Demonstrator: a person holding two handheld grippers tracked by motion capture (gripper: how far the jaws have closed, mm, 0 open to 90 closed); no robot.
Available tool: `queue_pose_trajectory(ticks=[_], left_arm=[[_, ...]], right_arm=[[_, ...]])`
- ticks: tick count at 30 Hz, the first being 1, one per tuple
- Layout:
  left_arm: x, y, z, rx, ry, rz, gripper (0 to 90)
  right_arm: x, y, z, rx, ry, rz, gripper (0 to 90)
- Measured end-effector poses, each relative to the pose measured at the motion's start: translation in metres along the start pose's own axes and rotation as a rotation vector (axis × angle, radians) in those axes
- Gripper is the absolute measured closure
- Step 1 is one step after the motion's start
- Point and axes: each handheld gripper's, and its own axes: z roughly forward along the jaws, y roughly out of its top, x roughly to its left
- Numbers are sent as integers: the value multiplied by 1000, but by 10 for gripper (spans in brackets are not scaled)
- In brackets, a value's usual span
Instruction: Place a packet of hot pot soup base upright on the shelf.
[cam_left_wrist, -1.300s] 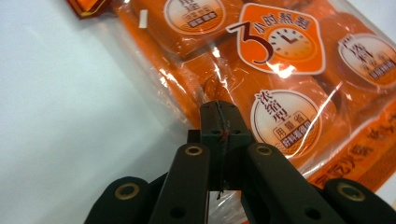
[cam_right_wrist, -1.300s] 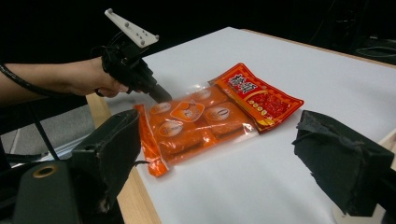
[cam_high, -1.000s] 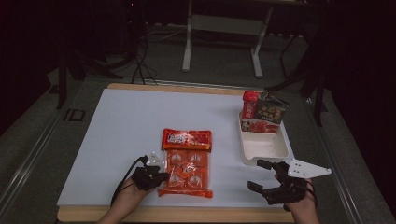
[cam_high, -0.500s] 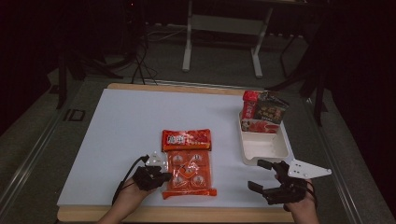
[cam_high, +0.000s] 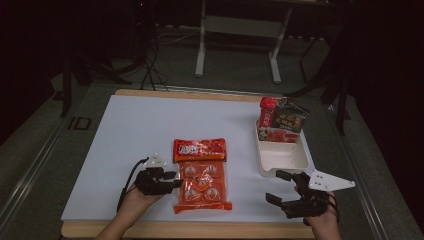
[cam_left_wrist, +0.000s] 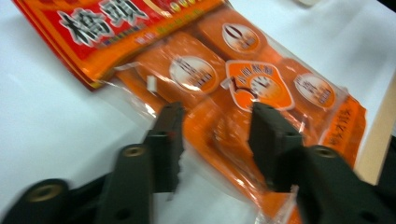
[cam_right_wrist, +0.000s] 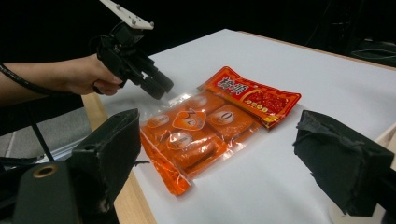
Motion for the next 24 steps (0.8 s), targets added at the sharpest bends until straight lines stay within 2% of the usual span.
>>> queue_pose_trajectory(ticks=[4,6,12,13,16,17,24], left_arm=[[7,6,-5,-47,27,-9,498],[12,10,-7,-68,46,-17,442],[27,20,-10,-119,62,-40,440],[30,21,-10,-121,55,-47,440],[37,25,-6,-120,74,-45,440],[39,26,-5,-120,93,-43,440],[54,30,10,-108,124,-56,442]], right_arm=[[0,0,1,4,-5,-26,143],[1,0,2,12,-14,-41,143],[4,0,4,29,-17,-66,143],[4,-1,5,33,-19,-70,143],[4,-1,5,31,-17,-66,143],[4,-1,5,31,-17,-65,143],[4,-1,5,31,-19,-65,143]])
